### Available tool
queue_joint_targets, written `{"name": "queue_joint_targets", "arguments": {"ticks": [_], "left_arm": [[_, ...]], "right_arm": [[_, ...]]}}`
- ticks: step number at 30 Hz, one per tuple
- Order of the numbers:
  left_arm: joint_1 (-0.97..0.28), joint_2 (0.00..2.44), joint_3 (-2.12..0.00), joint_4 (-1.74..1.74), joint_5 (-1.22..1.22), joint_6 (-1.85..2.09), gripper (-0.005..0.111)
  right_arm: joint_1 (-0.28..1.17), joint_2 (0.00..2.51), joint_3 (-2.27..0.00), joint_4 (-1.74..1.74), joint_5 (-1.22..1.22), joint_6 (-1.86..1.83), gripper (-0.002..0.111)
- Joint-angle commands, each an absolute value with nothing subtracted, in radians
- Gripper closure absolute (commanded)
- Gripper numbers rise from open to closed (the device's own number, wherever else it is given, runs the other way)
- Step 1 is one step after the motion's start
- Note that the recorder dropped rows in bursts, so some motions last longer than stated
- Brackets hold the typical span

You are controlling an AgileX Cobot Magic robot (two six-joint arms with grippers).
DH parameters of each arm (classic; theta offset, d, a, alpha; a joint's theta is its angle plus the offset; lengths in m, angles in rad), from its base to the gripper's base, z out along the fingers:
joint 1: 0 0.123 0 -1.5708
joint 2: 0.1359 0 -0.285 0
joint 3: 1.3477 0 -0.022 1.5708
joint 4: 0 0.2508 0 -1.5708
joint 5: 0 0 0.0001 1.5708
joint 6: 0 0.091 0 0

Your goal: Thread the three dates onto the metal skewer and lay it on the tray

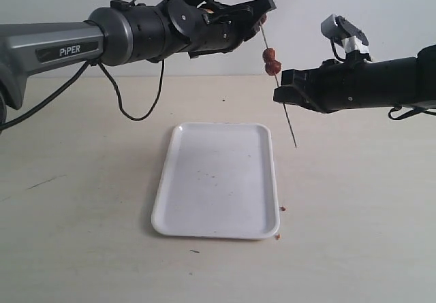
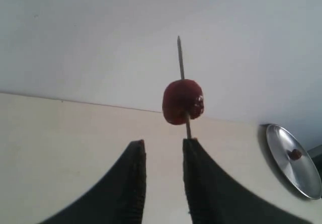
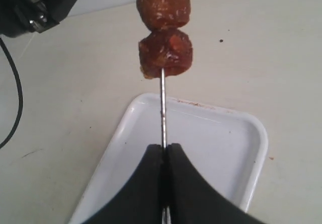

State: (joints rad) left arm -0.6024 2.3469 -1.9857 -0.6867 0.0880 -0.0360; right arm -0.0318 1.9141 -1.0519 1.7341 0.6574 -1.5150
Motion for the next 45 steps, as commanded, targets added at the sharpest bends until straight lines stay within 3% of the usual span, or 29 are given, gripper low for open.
{"name": "queue_joint_targets", "arguments": {"ticks": [1, 10, 15, 24, 27, 31, 34, 39, 43, 45], "left_arm": [[-0.610, 2.345, -1.980, -0.683, 0.113, -0.029, 0.079], [-0.610, 2.322, -1.980, -0.679, 0.284, 0.157, 0.080], [-0.607, 2.256, -1.980, -0.557, 0.412, 0.178, 0.106], [-0.601, 2.112, -1.923, -0.196, 0.613, -0.038, 0.107], [-0.601, 2.031, -1.804, -0.140, 0.564, -0.038, 0.107], [-0.578, 1.833, -1.491, -0.126, 0.338, -0.069, 0.107], [-0.578, 1.685, -1.294, -0.126, 0.188, -0.078, 0.107], [-0.578, 1.541, -1.092, -0.119, 0.086, -0.058, 0.107], [-0.574, 1.471, -0.957, -0.115, -0.034, 0.021, 0.107], [-0.554, 1.440, -0.904, -0.115, -0.086, 0.026, 0.107]], "right_arm": [[-0.035, 1.910, -1.068, 1.744, 0.657, -1.558, 0.108], [-0.035, 1.910, -1.108, 1.744, 0.595, -1.614, 0.108], [-0.035, 1.907, -1.108, 1.741, 0.591, -1.609, 0.108], [-0.035, 1.901, -1.072, 1.583, 0.580, -1.428, 0.108], [-0.035, 1.898, -1.026, 1.585, 0.595, -1.346, 0.108], [0.022, 1.898, -0.914, 1.664, 0.729, -1.275, 0.108], [0.156, 1.898, -0.798, 1.744, 0.613, -1.252, 0.108], [0.356, 1.898, -0.799, 1.744, 0.341, -1.090, 0.108], [0.443, 1.898, -0.846, 1.744, 0.132, -0.993, 0.108], [0.457, 1.898, -0.872, 1.744, 0.132, -0.993, 0.101]]}}
